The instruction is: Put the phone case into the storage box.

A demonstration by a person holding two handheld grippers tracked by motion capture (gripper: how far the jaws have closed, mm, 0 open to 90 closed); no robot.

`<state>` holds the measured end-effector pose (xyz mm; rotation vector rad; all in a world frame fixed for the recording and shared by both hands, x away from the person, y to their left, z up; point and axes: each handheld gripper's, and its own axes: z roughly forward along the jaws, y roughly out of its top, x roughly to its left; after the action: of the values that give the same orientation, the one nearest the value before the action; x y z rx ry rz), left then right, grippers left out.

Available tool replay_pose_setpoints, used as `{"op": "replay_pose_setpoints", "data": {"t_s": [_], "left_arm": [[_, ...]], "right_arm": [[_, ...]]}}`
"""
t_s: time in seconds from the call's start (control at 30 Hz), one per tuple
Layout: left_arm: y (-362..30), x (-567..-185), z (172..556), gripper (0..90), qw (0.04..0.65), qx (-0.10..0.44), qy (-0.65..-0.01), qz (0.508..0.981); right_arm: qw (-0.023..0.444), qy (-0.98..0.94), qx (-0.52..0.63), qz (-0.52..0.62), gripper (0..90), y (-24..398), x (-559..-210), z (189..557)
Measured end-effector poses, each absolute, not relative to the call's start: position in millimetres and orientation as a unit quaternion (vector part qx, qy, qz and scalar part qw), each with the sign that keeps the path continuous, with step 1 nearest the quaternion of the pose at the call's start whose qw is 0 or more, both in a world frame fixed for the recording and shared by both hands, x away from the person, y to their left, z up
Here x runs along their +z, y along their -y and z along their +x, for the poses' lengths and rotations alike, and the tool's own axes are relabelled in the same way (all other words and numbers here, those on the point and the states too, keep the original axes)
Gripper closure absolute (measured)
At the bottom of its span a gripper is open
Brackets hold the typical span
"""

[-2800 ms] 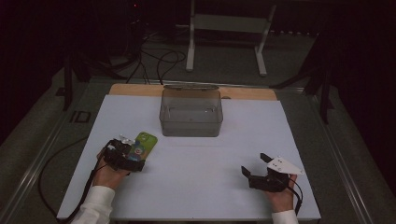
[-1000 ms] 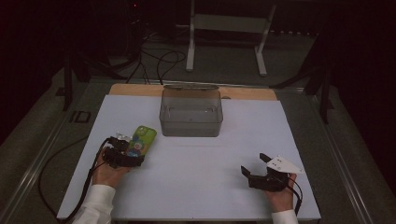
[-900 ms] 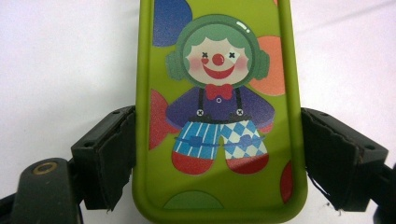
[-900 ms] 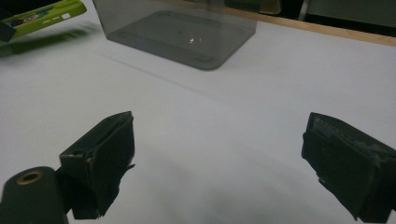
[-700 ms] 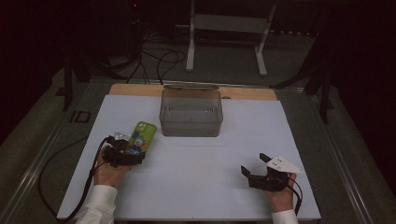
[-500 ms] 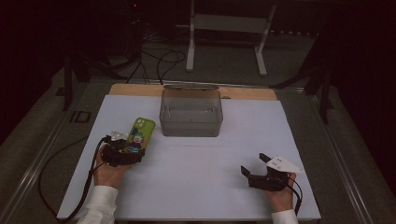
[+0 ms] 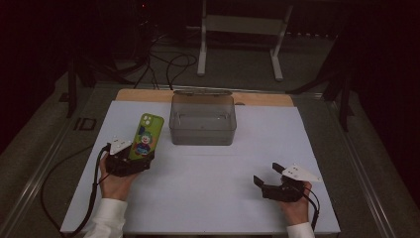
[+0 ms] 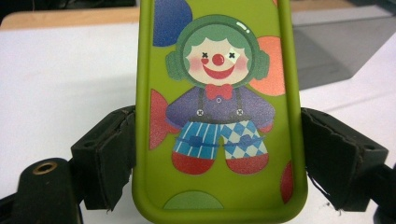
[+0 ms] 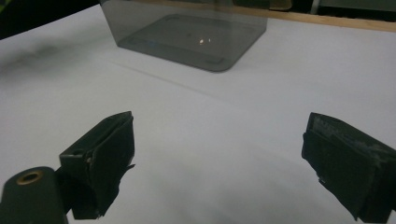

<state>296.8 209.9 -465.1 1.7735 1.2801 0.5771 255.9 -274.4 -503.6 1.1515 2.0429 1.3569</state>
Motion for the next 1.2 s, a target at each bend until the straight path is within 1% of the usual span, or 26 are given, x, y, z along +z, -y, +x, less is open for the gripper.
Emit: {"op": "replay_pose_setpoints", "data": {"t_s": [0.27,0.47,1.2], "left_arm": [[-202.6,-458.0,292.1,16.2,0.445,0.244,-0.497,0.704],[-194.6,-459.1,290.7,16.2,0.449,0.245,-0.488,0.707],[-174.4,-457.0,284.9,16.2,0.464,0.247,-0.469,0.71]], "right_arm": [[0.193,-0.729,0.497,0.429,9.7,273.8,-499.3,260.4],[0.185,-0.733,0.498,0.424,9.7,266.2,-490.4,263.9],[0.155,-0.741,0.513,0.404,9.7,219.6,-462.4,285.0]]}}
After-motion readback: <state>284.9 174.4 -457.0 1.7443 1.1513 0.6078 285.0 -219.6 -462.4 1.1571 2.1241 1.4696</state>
